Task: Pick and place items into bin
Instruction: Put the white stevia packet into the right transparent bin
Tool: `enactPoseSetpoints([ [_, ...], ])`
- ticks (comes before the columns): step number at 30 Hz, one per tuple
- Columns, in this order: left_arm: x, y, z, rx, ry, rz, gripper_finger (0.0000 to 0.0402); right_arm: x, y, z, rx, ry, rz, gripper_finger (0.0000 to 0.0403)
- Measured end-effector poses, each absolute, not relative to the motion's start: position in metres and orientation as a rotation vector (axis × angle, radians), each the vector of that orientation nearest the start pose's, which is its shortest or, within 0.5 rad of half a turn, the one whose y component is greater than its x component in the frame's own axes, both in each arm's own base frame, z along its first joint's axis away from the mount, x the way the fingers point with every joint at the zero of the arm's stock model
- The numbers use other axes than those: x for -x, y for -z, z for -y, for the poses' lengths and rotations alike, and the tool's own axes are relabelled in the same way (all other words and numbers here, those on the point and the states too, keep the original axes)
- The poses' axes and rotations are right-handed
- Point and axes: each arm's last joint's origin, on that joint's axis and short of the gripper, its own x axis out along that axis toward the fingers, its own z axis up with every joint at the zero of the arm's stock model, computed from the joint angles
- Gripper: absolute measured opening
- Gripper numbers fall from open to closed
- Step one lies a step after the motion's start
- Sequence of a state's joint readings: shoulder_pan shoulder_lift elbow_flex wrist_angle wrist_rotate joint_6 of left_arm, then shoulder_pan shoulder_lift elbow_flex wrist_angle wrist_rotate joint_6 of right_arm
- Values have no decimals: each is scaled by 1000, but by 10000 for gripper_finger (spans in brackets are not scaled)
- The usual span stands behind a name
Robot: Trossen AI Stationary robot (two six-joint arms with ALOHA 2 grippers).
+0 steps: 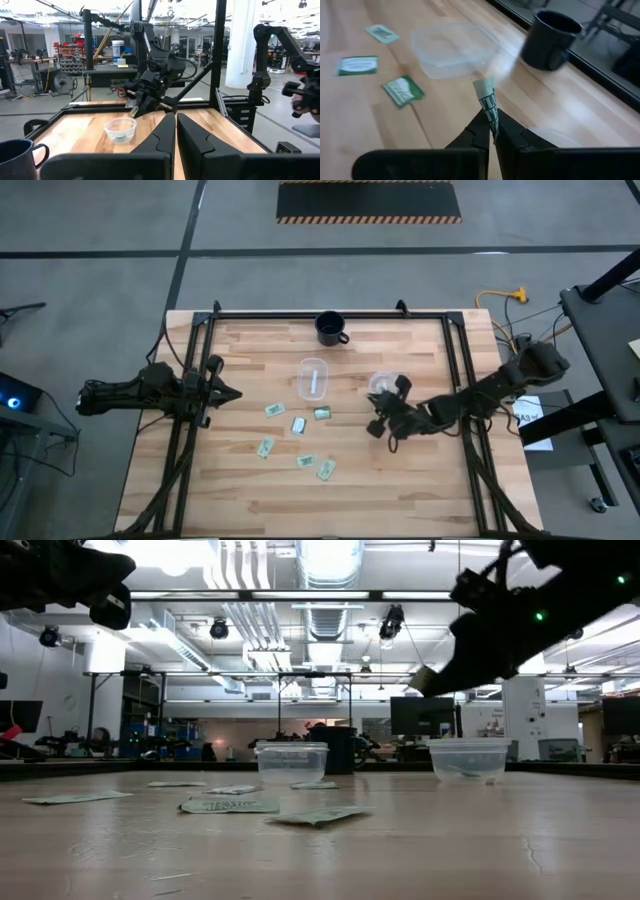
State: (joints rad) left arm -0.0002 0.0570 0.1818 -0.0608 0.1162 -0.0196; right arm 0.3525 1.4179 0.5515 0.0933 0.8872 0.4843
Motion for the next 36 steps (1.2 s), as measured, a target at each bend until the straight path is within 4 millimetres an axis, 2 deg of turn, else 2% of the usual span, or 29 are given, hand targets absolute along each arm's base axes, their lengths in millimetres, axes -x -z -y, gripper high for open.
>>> enactPoseSetpoints([
  [9, -88, -215, 3, 15, 117, 63, 0, -216, -136, -53, -46, 788, -443, 8],
  [36, -88, -215, 3, 16, 118, 63, 0, -205, -123, -44, -61, 838, -471, 12],
])
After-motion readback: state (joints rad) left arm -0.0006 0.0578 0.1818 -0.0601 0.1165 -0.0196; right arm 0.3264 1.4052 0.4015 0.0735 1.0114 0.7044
